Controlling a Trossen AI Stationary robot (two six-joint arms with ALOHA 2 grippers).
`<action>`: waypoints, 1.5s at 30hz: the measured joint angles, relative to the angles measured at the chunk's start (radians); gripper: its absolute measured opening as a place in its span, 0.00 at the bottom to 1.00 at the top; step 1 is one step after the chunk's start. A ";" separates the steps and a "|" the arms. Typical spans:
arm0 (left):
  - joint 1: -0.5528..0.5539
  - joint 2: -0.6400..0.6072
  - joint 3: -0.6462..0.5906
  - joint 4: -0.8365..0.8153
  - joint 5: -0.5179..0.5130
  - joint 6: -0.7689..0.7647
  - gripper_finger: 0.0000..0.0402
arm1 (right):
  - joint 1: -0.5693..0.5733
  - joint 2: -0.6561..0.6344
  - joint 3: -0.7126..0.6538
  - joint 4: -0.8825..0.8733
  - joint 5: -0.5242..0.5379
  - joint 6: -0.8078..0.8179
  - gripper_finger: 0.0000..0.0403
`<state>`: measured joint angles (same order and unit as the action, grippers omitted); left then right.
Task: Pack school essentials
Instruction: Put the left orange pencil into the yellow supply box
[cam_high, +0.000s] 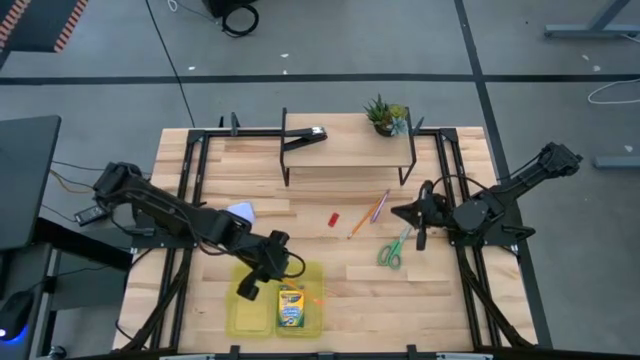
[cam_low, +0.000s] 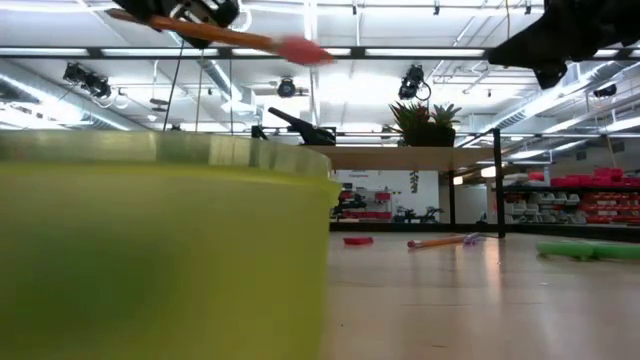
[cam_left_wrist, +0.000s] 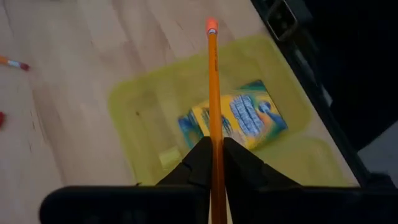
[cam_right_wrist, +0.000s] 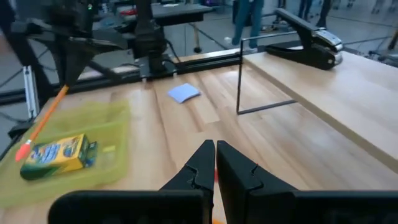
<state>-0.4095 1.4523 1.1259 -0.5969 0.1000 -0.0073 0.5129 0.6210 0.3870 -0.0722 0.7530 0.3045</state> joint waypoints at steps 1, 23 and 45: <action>0.000 -0.009 0.000 0.000 0.010 0.009 0.09 | 0.000 0.001 0.000 0.002 0.010 0.016 0.06; 0.013 0.027 0.000 0.025 0.027 0.845 0.08 | 0.000 0.181 -0.002 0.031 0.219 0.171 0.06; 0.014 0.227 0.000 0.268 0.010 1.410 0.10 | 0.001 0.183 -0.002 0.063 0.196 0.208 0.06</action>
<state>-0.3958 1.6793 1.1255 -0.3291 0.1096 1.4023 0.5137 0.8040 0.3855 -0.0090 0.9493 0.5129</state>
